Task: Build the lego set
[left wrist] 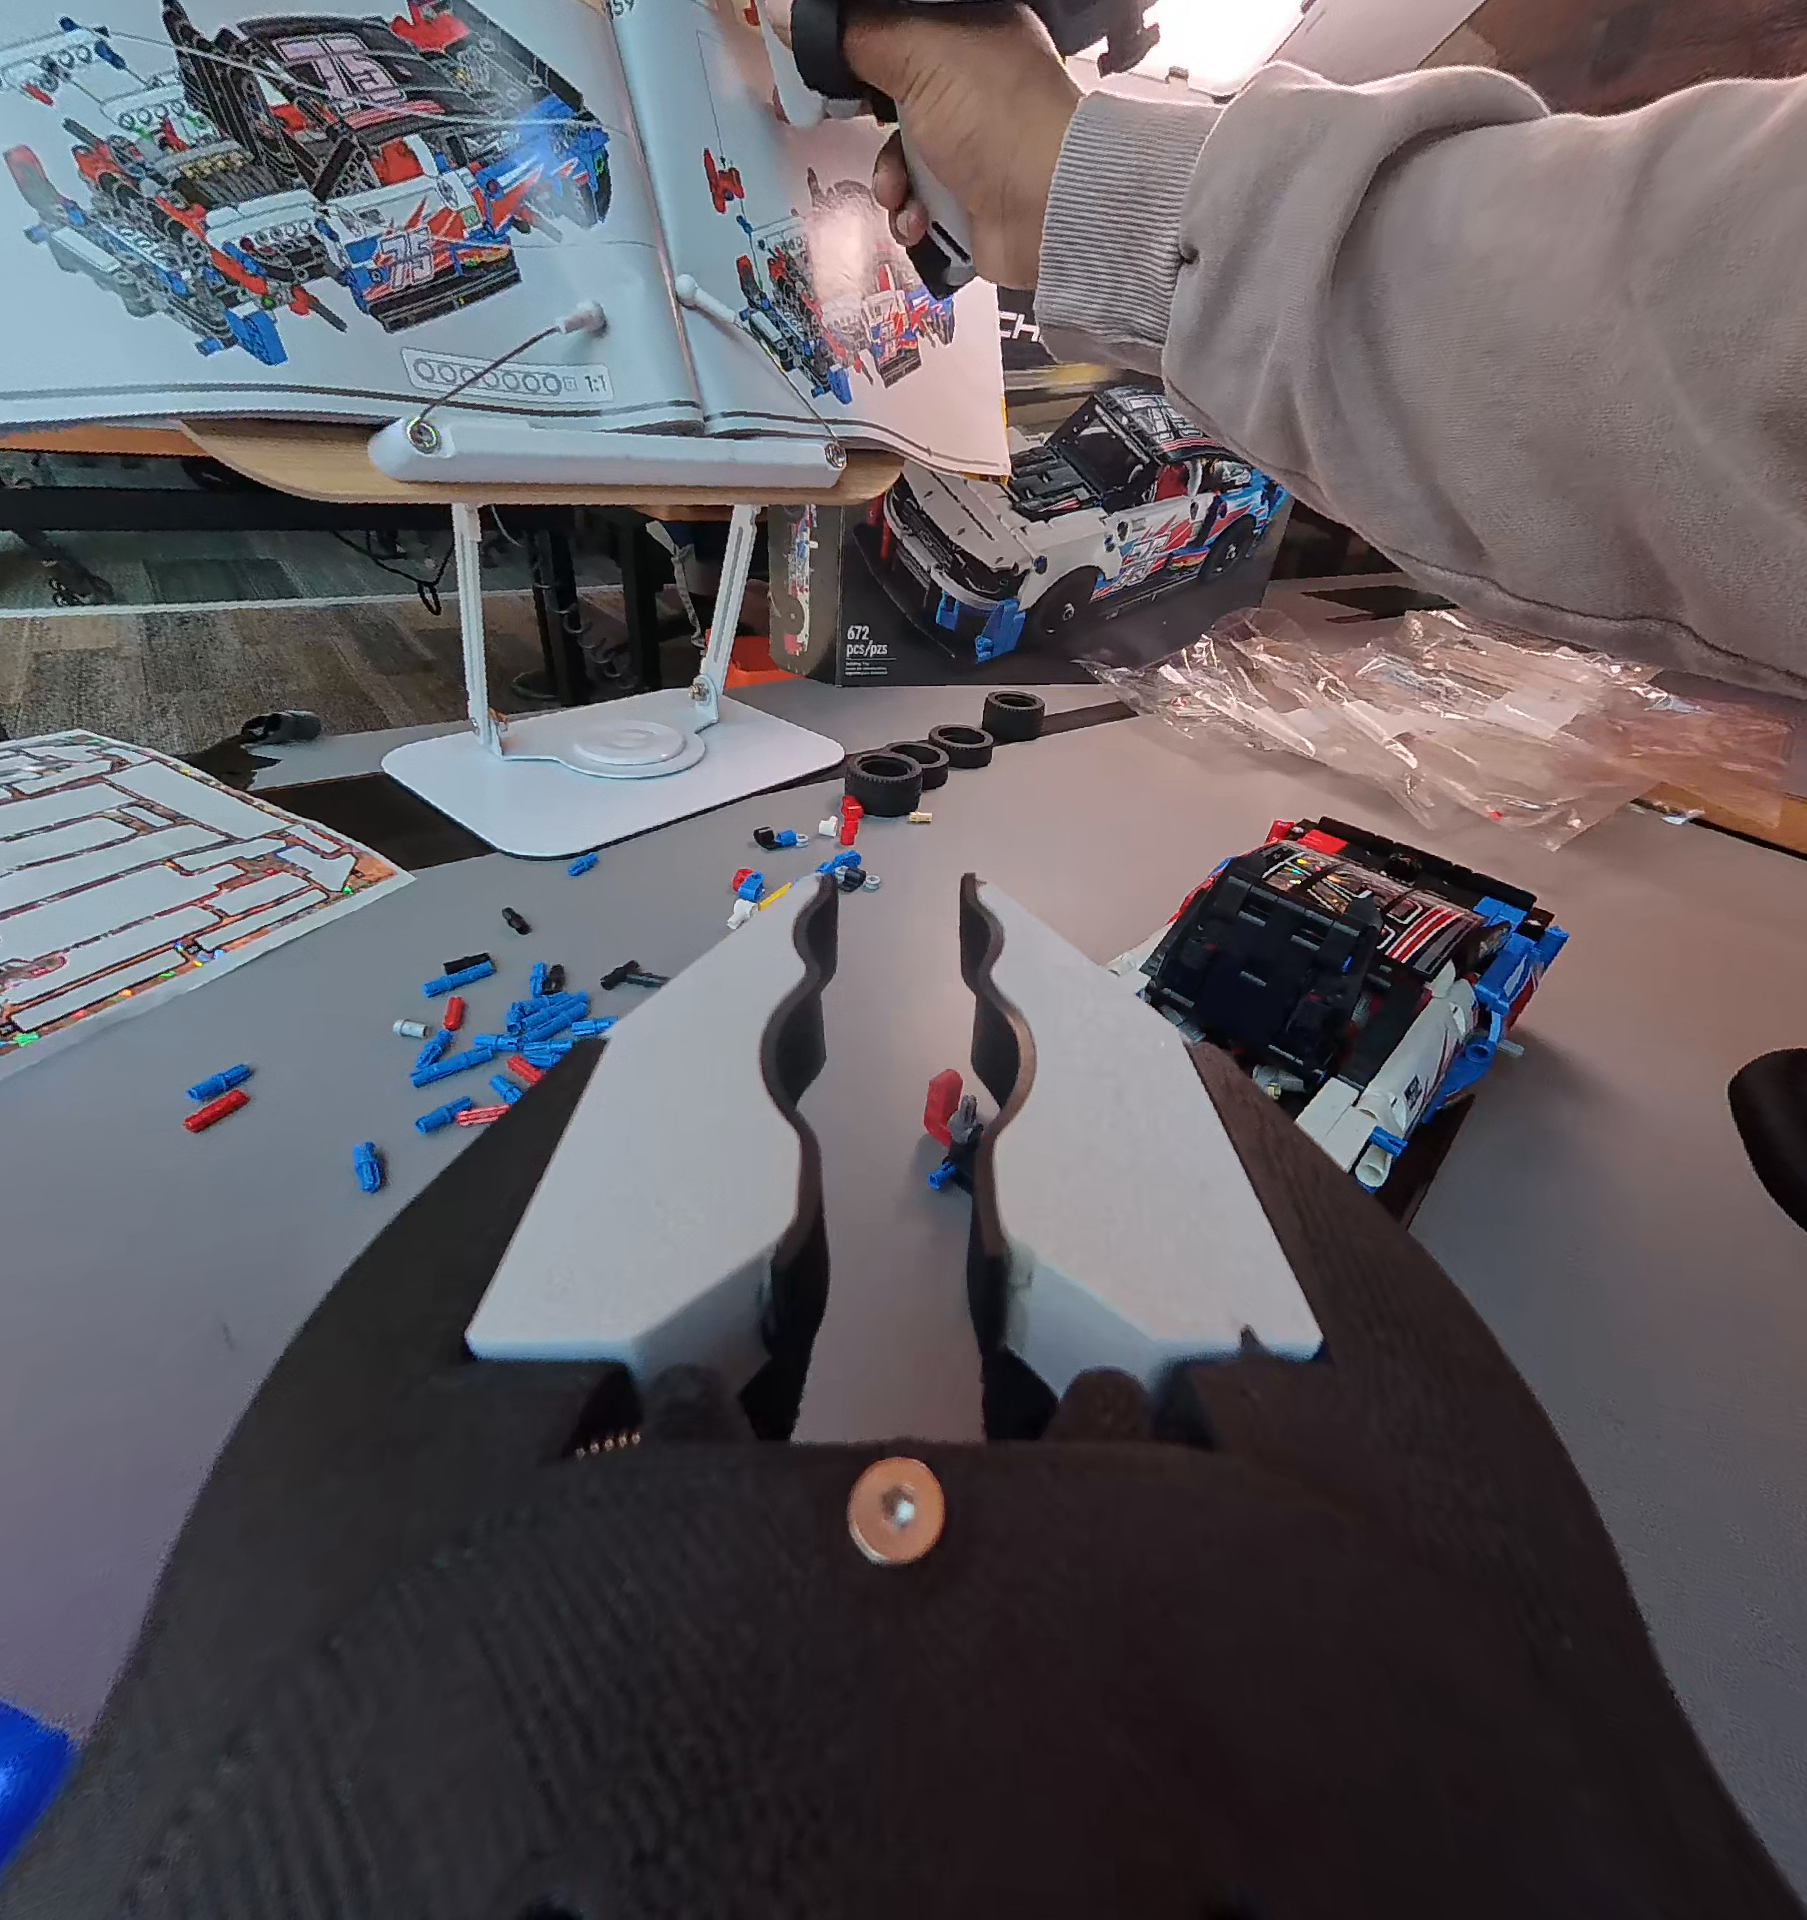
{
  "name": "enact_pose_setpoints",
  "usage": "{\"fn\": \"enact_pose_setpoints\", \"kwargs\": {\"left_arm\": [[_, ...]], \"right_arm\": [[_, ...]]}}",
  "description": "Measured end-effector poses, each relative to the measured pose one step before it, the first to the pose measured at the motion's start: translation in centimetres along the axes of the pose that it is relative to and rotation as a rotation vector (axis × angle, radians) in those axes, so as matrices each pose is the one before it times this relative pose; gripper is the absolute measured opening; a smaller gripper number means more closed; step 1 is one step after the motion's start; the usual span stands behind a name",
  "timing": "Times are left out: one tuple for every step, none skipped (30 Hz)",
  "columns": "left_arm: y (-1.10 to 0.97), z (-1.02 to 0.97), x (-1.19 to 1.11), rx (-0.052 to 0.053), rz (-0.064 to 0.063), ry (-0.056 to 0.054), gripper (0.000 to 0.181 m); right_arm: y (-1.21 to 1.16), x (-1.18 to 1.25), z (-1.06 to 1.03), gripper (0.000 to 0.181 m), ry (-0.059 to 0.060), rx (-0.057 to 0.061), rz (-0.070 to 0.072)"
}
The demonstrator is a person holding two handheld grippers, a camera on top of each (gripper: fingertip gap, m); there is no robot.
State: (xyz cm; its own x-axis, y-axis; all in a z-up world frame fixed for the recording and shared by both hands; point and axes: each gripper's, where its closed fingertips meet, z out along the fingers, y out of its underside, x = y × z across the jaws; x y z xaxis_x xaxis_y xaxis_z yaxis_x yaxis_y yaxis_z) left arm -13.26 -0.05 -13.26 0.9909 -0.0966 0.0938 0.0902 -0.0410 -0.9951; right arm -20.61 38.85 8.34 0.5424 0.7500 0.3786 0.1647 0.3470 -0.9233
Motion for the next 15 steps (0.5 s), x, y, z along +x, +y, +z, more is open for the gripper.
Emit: {"fn": "enact_pose_setpoints", "kwargs": {"left_arm": [[-0.025,-0.014,-0.019,0.001,0.0001,-0.0008,0.022],[-0.018,-0.007,-0.021,0.0006,0.0001,-0.0009,0.022],[-0.029,-0.01,-0.031,0.0014,0.0012,-0.0018,0.022],[-0.022,-0.017,-0.033,0.0017,0.0019,-0.0023,0.022],[-0.008,-0.005,-0.008,0.0006,0.0009,-0.0009,0.022],[0.001,-0.003,-0.018,-0.0002,-0.0005,-0.0001,0.023],[-0.005,0.0,-0.029,0.0002,-0.0006,-0.001,0.022],[-0.001,-0.005,-0.035,0.0008,0.0003,-0.0016,0.023],[0.0,0.0,-0.033,0.0,0.001,-0.0018,0.023],[0.017,0.008,-0.026,-0.0005,0.0014,-0.0017,0.023],[0.008,0.007,-0.039,-0.0005,0.002,-0.0025,0.023],[0.011,-0.003,-0.035,-0.0007,0.0027,-0.0026,0.023],[0.031,0.016,-0.029,-0.0022,0.002,-0.0023,0.024],[0.049,0.005,-0.036,-0.0036,0.0003,-0.0023,0.024],[0.031,-0.004,-0.037,-0.0031,-0.0002,-0.0013,0.025]], "right_arm": [[0.024,-0.056,-0.036,0.0,-0.0009,0.0001,-0.0029],[0.006,-0.056,-0.028,0.0,-0.0014,0.0003,-0.0019],[0.001,-0.044,-0.022,0.0,-0.0014,0.0002,-0.0019],[-0.001,-0.009,0.008,0.0,-0.0004,-0.0004,-0.0021],[0.013,-0.005,0.001,0.0,-0.0005,-0.001,-0.001],[-0.001,-0.012,0.019,0.0,-0.0006,-0.0006,0.0007],[-0.001,-0.007,0.011,0.0,-0.0003,-0.0004,0.0011],[0.013,-0.011,0.012,0.0,0.0003,-0.0005,0.0001],[-0.013,-0.019,-0.001,0.0,0.0001,-0.0001,-0.0017],[-0.022,-0.029,-0.029,0.0,-0.0002,0.0011,-0.0015],[-0.026,-0.049,-0.064,0.0,-0.0016,0.0016,0.0005],[-0.027,-0.067,-0.101,0.0,-0.0036,0.0019,0.0012],[-0.026,-0.11,-0.176,0.0,-0.0059,0.0011,0.0012],[-0.023,-0.177,-0.28,0.0,-0.0082,0.0014,0.0033],[-0.071,-0.292,-0.407,0.0,-0.0134,0.0067,0.0031]]}}
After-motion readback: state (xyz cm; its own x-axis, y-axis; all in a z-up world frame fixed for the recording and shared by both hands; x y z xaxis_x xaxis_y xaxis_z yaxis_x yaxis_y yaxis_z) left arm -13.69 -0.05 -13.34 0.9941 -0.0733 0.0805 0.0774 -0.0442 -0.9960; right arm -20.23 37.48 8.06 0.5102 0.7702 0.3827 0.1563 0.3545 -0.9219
